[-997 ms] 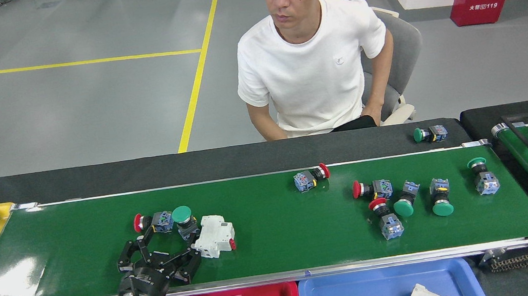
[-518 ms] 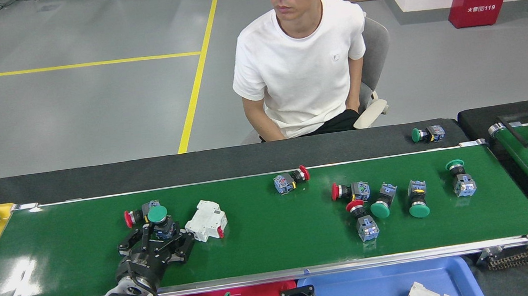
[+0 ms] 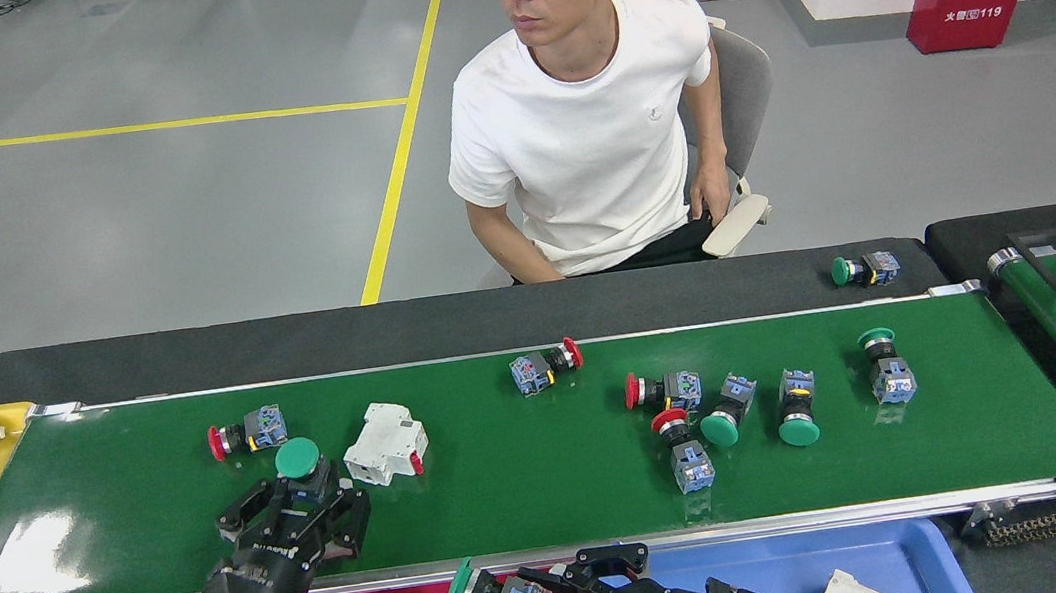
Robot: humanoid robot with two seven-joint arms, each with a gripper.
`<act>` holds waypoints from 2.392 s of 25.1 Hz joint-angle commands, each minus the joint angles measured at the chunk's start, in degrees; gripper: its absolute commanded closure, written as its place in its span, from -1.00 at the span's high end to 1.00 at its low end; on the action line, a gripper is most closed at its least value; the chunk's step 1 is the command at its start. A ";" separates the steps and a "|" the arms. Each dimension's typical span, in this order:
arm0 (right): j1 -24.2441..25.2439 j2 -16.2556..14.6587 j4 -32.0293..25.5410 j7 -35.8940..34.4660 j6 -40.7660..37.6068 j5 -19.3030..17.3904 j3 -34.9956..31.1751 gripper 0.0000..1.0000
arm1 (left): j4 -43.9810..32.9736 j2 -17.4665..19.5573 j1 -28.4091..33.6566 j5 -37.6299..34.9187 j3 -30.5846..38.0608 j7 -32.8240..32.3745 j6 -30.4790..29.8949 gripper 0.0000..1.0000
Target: Pick switch part from conveyor to tray
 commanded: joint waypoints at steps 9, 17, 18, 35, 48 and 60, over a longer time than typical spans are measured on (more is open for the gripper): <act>-1.43 1.92 -0.90 -0.89 -0.93 -1.57 -16.86 0.91 | -11.79 3.54 13.66 -2.35 -4.11 4.11 -2.52 -0.81; 0.85 -1.68 -0.90 -9.85 24.37 -1.22 -30.58 0.92 | -11.62 3.63 15.16 2.30 -0.42 4.11 -2.61 1.00; 2.08 -2.82 -1.25 -12.13 26.66 -1.22 -30.58 0.93 | -11.62 3.63 15.68 4.06 1.86 4.11 -2.61 1.00; -11.71 0.08 15.09 -3.87 48.55 4.67 -3.16 0.94 | -0.81 3.89 5.50 9.60 18.39 -3.36 -1.99 1.00; -17.34 3.50 20.89 1.57 43.19 3.79 0.01 -0.92 | 26.18 6.53 -17.54 4.42 12.24 0.95 -0.59 1.00; -0.55 -1.15 -1.69 1.93 6.01 -6.23 -0.35 -0.89 | 40.68 8.02 -26.59 4.24 8.81 4.64 0.21 1.00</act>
